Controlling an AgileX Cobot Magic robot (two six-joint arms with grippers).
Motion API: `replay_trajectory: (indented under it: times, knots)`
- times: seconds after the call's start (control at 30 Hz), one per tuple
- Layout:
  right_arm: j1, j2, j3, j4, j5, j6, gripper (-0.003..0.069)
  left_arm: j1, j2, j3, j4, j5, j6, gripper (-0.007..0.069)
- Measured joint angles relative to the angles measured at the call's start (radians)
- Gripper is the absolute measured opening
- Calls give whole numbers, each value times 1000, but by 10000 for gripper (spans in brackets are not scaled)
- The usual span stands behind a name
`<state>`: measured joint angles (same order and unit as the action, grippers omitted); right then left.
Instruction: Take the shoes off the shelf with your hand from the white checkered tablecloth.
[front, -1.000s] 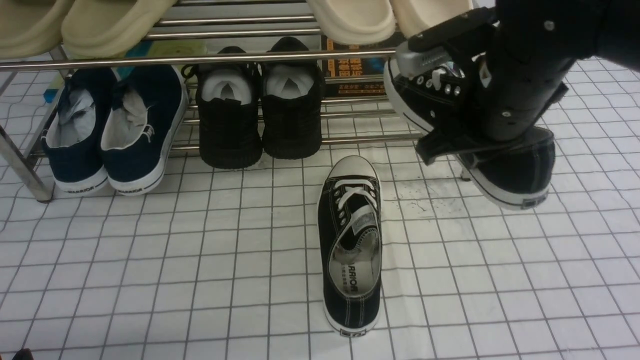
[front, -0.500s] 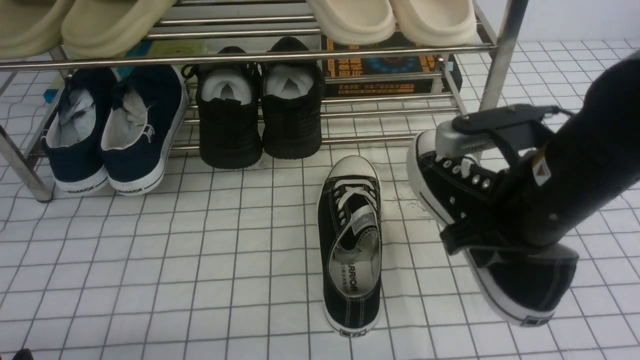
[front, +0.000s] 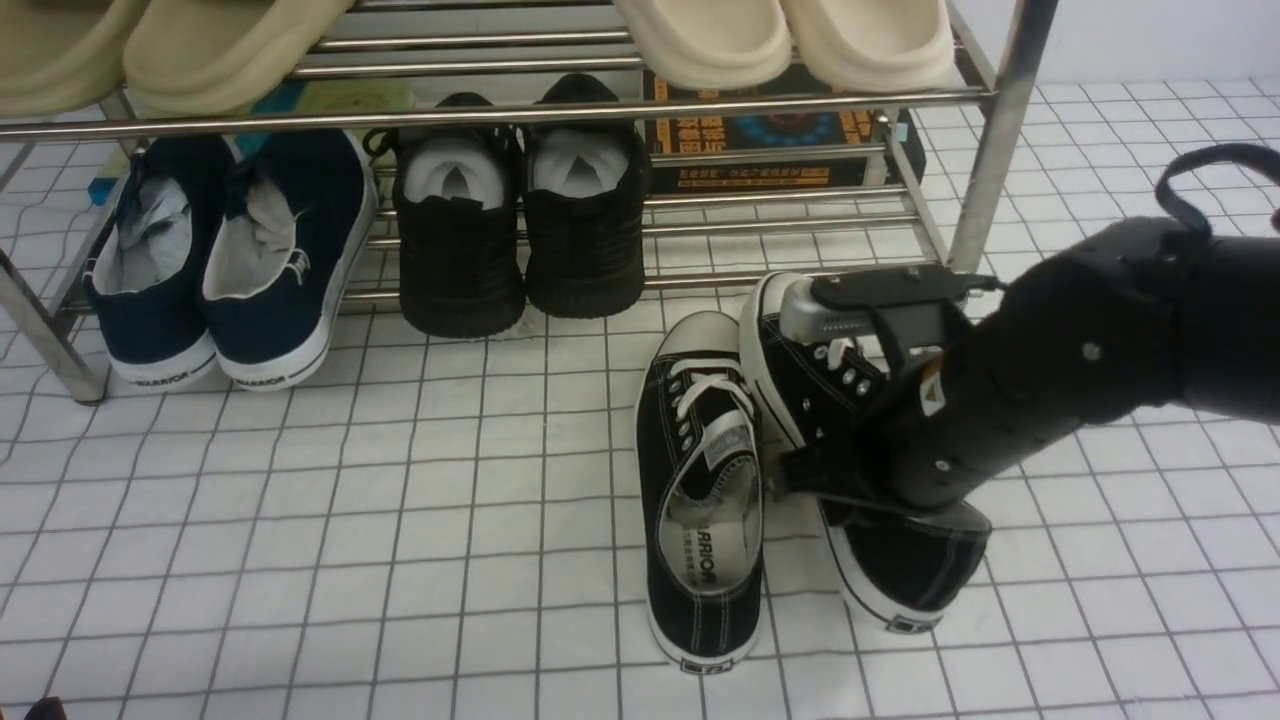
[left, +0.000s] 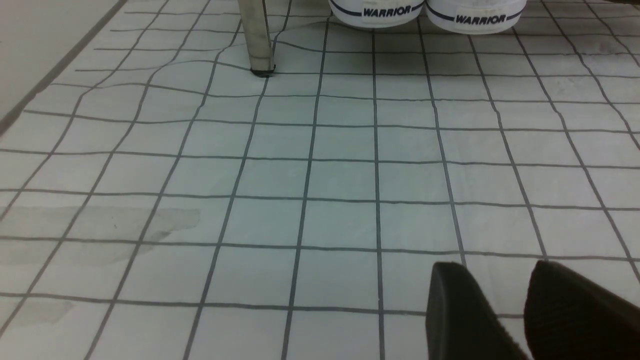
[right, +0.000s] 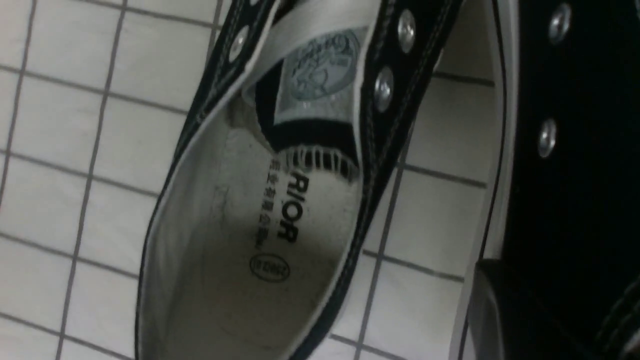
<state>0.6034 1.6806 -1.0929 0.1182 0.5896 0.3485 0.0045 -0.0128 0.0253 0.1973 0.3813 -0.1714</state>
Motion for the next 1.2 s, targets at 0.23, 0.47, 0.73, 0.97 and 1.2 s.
replay_trajectory:
  times: [0.23, 0.47, 0.73, 0.97, 1.2]
  knots:
    - [1, 48, 0, 4, -23, 63, 19, 0, 0, 0, 1, 0, 0, 240]
    - [1, 48, 0, 4, -22, 105, 21, 0, 0, 0, 1, 0, 0, 240]
    - [2, 45, 0, -42, -14, 207, 25, 0, 0, 0, 1, 0, 0, 240]
    - [9, 15, 2, -167, 24, 355, 31, 0, 0, 0, 1, 0, 0, 240]
    - [8, -77, 3, -315, 40, 465, 31, 0, 0, 0, 1, 0, 0, 240]
